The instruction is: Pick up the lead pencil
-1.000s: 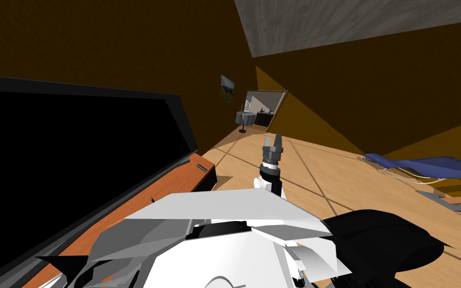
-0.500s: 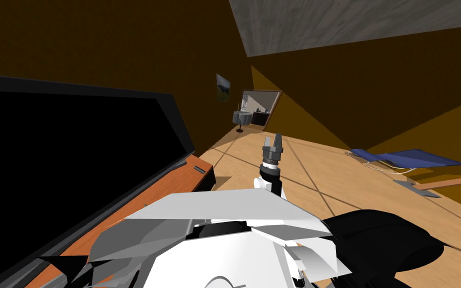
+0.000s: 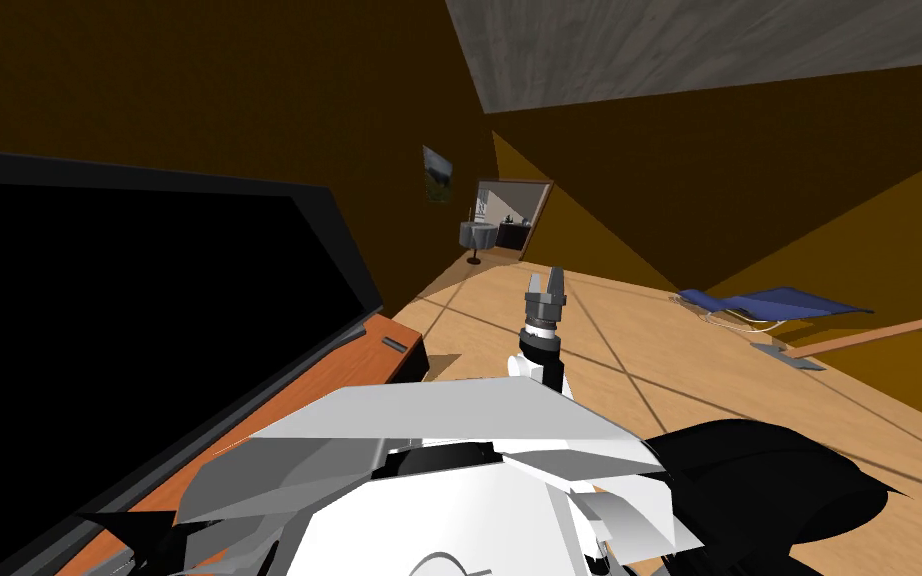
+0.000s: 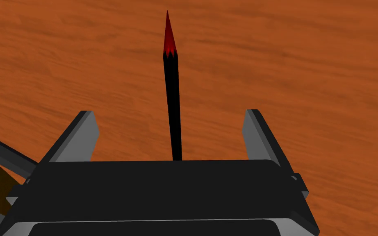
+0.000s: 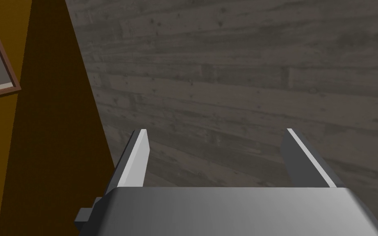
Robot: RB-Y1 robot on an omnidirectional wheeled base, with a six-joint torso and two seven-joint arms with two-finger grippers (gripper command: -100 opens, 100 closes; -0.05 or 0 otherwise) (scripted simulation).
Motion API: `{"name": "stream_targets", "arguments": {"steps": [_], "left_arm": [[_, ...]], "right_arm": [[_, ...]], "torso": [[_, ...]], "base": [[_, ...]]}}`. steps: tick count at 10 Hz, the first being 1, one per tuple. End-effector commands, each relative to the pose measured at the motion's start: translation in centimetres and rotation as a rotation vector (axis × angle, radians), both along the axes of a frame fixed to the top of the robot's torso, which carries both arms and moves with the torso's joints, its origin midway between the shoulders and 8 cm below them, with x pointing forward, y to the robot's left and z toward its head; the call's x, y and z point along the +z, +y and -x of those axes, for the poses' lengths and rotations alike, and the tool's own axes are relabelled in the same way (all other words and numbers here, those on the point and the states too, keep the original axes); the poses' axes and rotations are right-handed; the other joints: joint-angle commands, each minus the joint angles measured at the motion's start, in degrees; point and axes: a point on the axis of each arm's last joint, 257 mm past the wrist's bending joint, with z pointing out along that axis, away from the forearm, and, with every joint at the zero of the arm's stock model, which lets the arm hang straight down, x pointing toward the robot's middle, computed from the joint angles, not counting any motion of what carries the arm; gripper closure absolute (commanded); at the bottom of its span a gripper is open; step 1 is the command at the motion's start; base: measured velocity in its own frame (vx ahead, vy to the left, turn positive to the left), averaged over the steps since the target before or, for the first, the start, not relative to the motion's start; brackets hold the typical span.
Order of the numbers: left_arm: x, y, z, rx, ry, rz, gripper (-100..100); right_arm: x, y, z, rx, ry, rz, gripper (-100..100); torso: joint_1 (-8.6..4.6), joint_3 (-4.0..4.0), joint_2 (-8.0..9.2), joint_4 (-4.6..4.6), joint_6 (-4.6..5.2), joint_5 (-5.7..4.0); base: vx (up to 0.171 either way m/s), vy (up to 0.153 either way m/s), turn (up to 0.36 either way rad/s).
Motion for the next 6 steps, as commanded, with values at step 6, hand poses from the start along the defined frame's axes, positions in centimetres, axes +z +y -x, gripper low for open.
{"name": "stream_targets", "arguments": {"steps": [6], "left_arm": [[-0.3,3.0,3.6,0.053,0.079,-0.053,-100]], "right_arm": [[0.0,0.0,0.0,0.000,0.000,0.000,0]], "torso": [[-0.01,0.01,0.02,0.00,-0.06,0.00]], "base": [[0.023,0.010,-0.067]]}}
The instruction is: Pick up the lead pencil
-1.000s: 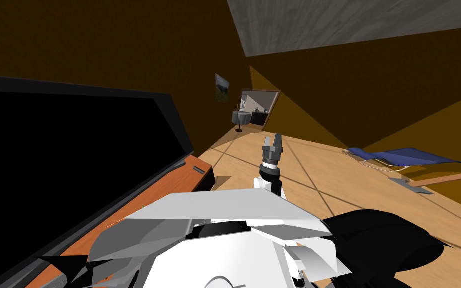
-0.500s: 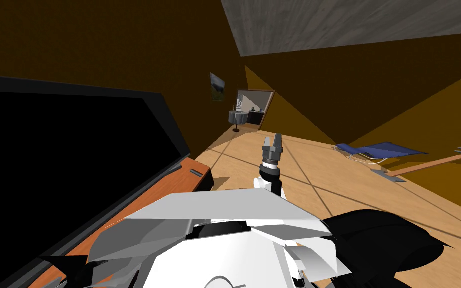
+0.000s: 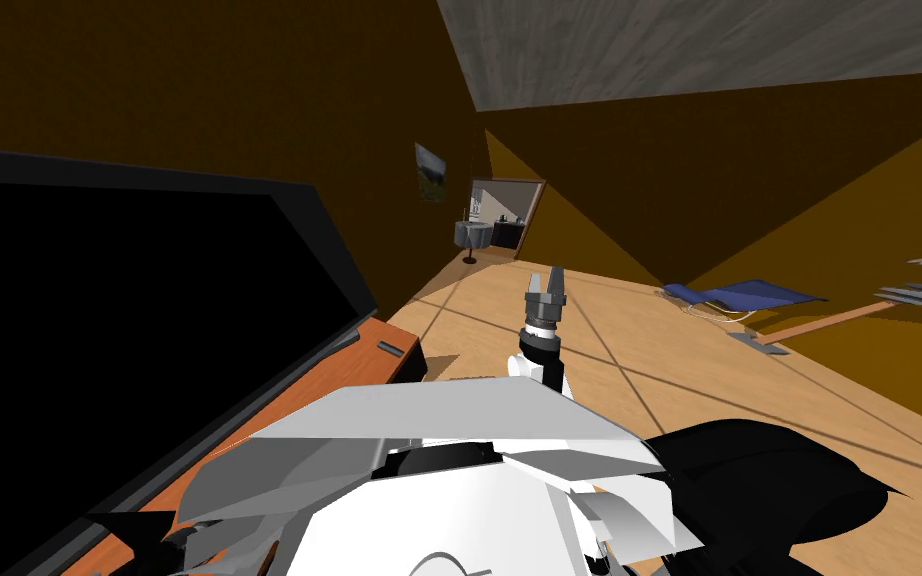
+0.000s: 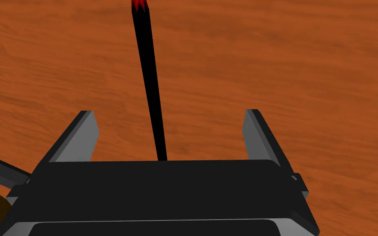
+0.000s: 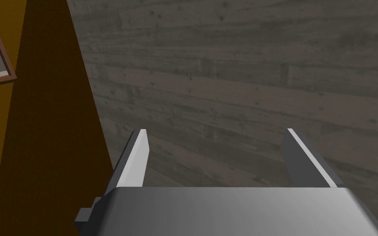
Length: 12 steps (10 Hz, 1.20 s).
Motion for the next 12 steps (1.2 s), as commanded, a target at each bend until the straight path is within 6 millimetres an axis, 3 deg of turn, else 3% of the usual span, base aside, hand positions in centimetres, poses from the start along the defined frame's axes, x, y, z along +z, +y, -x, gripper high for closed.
{"name": "stream_targets", "arguments": {"steps": [1,3,7,9,12], "left_arm": [[-0.2,1.1,1.5,0.025,0.036,-0.020,-100],[-0.2,2.7,3.7,0.057,0.083,-0.054,-100],[-0.2,3.5,5.2,0.081,0.116,-0.074,-100],[-0.5,4.2,7.4,0.120,0.164,-0.098,-100],[-0.6,4.6,8.6,0.139,0.189,-0.113,-100]], "right_arm": [[0.0,0.0,0.0,0.000,0.000,0.000,0],[0.0,0.0,0.0,0.000,0.000,0.000,0],[0.0,0.0,0.0,0.000,0.000,0.000,0],[0.0,0.0,0.0,0.000,0.000,0.000,0],[0.0,0.0,0.0,0.000,0.000,0.000,0]], "torso": [[0.00,0.00,0.00,0.00,0.00,0.00],[0.06,-0.04,-0.08,-0.01,0.02,0.01],[0.04,-0.06,-0.11,-0.02,0.00,0.01],[0.02,-0.04,-0.07,-0.01,0.04,0.01],[0.03,-0.06,-0.10,-0.02,0.03,0.01]], "base": [[0.025,0.012,-0.174],[0.039,0.019,-0.151],[0.032,0.014,-0.076],[0.034,0.016,-0.163],[0.030,0.014,-0.097]]}}
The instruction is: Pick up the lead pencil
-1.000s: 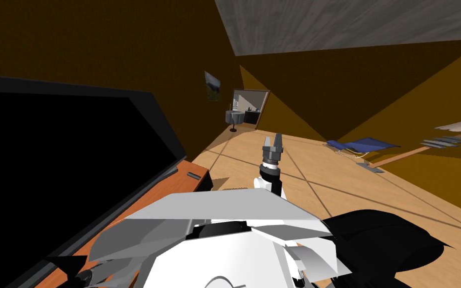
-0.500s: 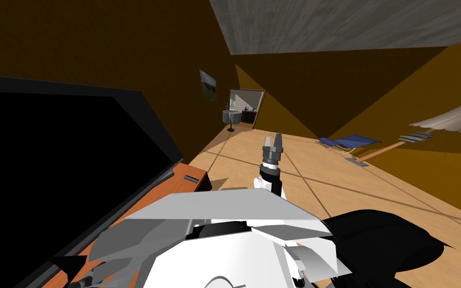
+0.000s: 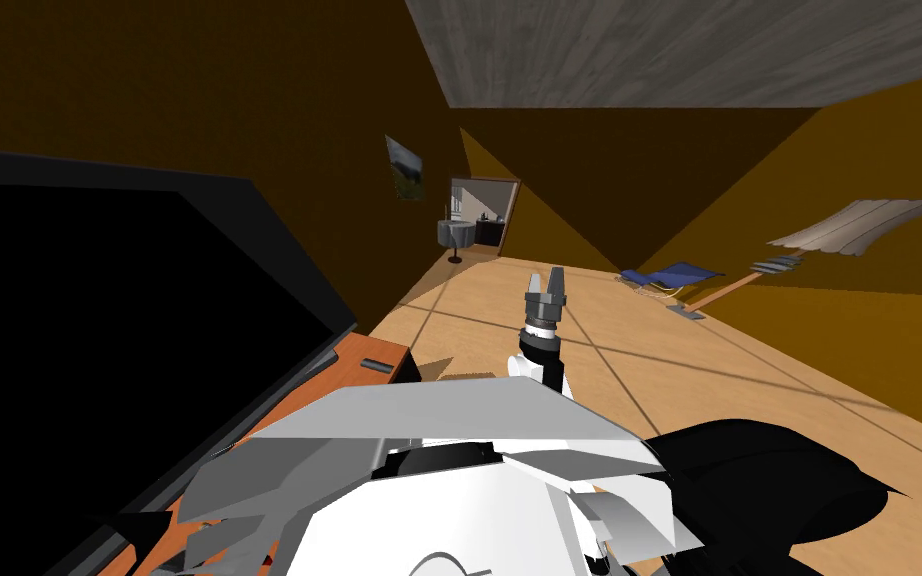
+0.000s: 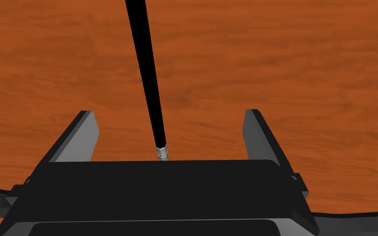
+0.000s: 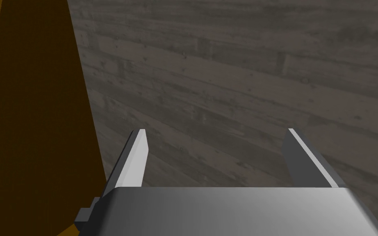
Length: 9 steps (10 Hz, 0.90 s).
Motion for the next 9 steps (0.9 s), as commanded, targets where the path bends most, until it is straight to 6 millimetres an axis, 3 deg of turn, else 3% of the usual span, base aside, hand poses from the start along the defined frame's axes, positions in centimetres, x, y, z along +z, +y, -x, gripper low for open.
{"name": "stream_targets", "arguments": {"steps": [1,3,4,5,6,9], "left_arm": [[0.0,0.1,0.2,0.002,0.004,-0.002,-100],[-0.7,-0.1,2.2,0.037,0.046,-0.015,-100],[-0.5,-0.2,1.9,0.026,0.035,-0.009,-100],[-0.5,-0.1,2.0,0.029,0.037,-0.011,0],[-1.3,-1.0,1.9,0.029,0.035,-0.011,-100],[-2.6,-2.6,1.8,0.030,0.034,-0.010,-100]], "right_arm": [[0.0,0.0,0.0,0.000,0.000,0.000,0],[0.0,0.0,0.0,0.000,0.000,0.000,0],[0.0,0.0,0.0,0.000,0.000,0.000,0],[0.0,0.0,0.0,0.000,0.000,0.000,0],[0.0,0.0,0.0,0.000,0.000,0.000,0],[0.0,0.0,0.0,0.000,0.000,0.000,0]], "torso": [[0.00,0.00,0.00,0.00,0.00,0.00],[-0.03,0.00,-0.01,0.01,0.05,0.00],[-0.01,-0.04,-0.09,-0.01,0.04,0.00],[-0.01,-0.02,-0.02,-0.01,-0.01,-0.01],[-0.03,0.03,0.05,0.01,-0.01,-0.01],[0.02,0.09,0.16,0.04,0.00,0.01]], "base": [[0.011,0.002,0.020],[0.044,0.004,-0.202],[0.027,0.008,-0.038],[0.000,0.000,0.000],[0.002,0.046,-0.004],[-0.015,0.022,-0.050]]}}
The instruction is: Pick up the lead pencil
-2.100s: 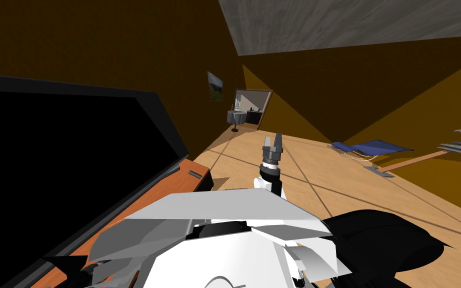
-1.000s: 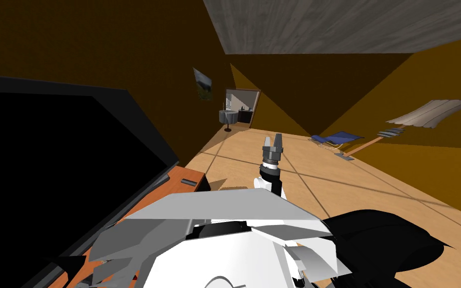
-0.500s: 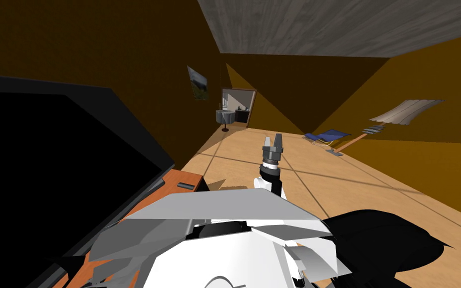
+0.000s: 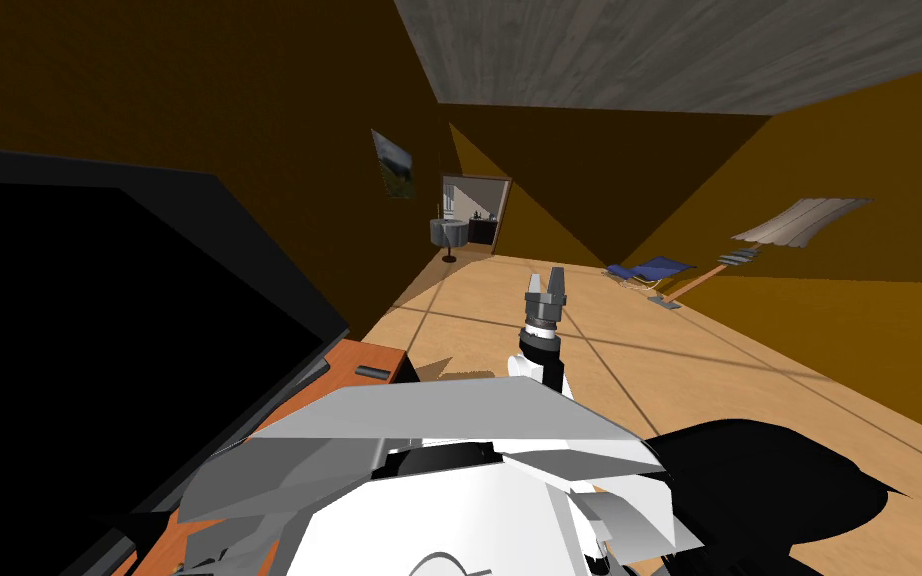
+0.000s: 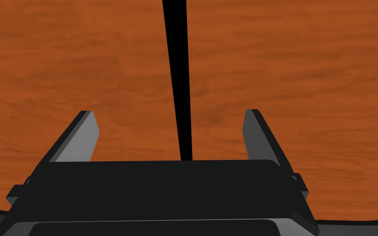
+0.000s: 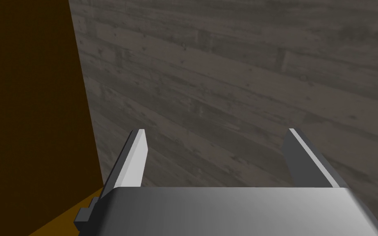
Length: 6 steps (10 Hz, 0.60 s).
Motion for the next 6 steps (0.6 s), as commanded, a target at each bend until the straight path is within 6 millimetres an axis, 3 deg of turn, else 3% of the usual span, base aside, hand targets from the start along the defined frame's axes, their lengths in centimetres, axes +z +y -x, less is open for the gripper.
{"name": "stream_targets", "arguments": {"steps": [1,3,4,6], "left_arm": [[-0.38,-0.37,-0.04,-0.001,0.001,0.000,-100],[-0.32,-0.33,0.00,-0.001,0.002,-0.002,-100],[-0.33,-0.34,-0.01,-0.002,0.001,-0.001,100],[-0.29,-0.28,0.13,0.000,0.003,-0.003,100]], "right_arm": [[0.00,0.00,0.00,0.000,0.000,0.000,0],[0.00,0.00,0.00,0.000,0.000,0.000,0],[0.00,0.00,0.00,0.000,0.000,0.000,0],[0.00,0.00,0.00,0.000,0.000,0.000,0]], "torso": [[0.00,0.00,0.00,0.00,0.00,0.00],[-0.05,-0.03,-0.05,-0.01,0.00,-0.02],[-0.05,-0.03,-0.05,-0.01,-0.01,-0.02],[-0.06,-0.03,-0.08,0.01,0.06,0.00]], "base": [[-0.005,0.005,-0.016],[0.000,0.000,0.000],[0.000,0.000,0.000],[0.000,0.000,0.000]]}}
